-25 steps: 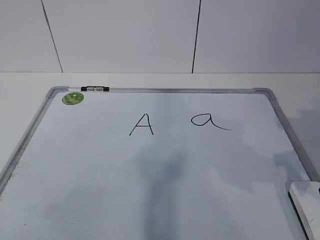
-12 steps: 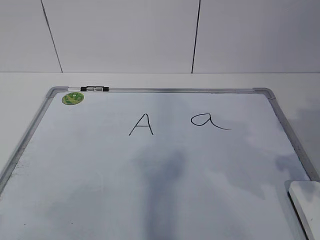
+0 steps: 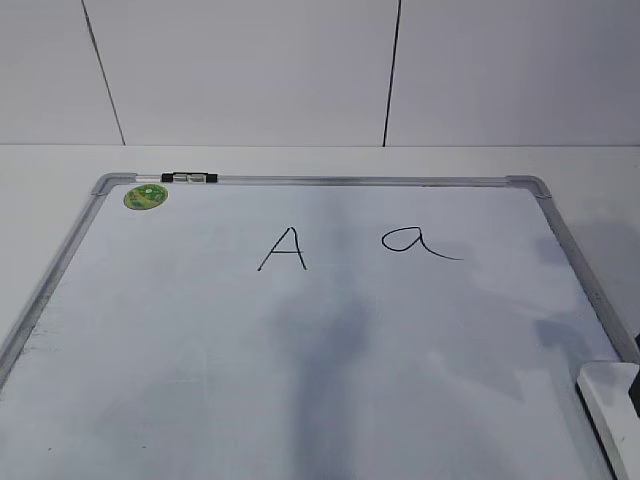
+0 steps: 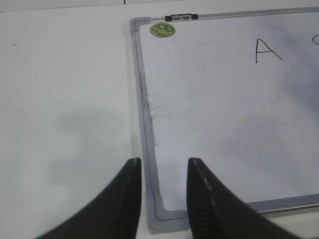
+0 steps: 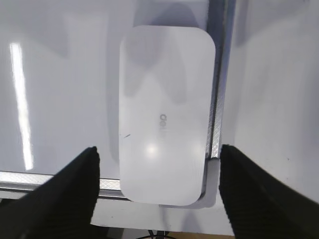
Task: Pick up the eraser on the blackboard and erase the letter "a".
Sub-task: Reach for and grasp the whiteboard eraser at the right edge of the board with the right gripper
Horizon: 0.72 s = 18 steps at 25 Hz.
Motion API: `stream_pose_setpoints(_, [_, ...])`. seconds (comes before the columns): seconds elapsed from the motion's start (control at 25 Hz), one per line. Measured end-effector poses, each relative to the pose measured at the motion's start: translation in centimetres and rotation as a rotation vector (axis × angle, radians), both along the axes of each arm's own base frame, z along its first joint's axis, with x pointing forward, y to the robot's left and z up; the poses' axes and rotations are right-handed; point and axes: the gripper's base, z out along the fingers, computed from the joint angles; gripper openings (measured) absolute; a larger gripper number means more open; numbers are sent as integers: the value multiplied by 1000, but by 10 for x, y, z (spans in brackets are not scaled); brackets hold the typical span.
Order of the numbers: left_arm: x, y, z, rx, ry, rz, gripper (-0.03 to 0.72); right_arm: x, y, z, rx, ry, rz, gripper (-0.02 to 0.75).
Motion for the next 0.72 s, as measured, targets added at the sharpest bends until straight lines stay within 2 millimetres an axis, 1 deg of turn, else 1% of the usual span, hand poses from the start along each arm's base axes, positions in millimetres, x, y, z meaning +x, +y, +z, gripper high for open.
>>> stream_pose_setpoints(0.2, [0, 0, 0, 0, 0, 0, 235, -2, 0, 0, -2, 20, -1, 595])
stream_pose_setpoints(0.36, [0, 0, 0, 0, 0, 0, 235, -3, 0, 0, -3, 28, -3, 658])
stream_pose_setpoints(0.44, [0, 0, 0, 0, 0, 0, 235, -3, 0, 0, -5, 30, -2, 671])
stream_pose_setpoints(0.56, [0, 0, 0, 0, 0, 0, 235, -2, 0, 0, -4, 27, -3, 677])
stream_pose_setpoints(0.72, [0, 0, 0, 0, 0, 0, 235, 1, 0, -6, -9, 56, -3, 677])
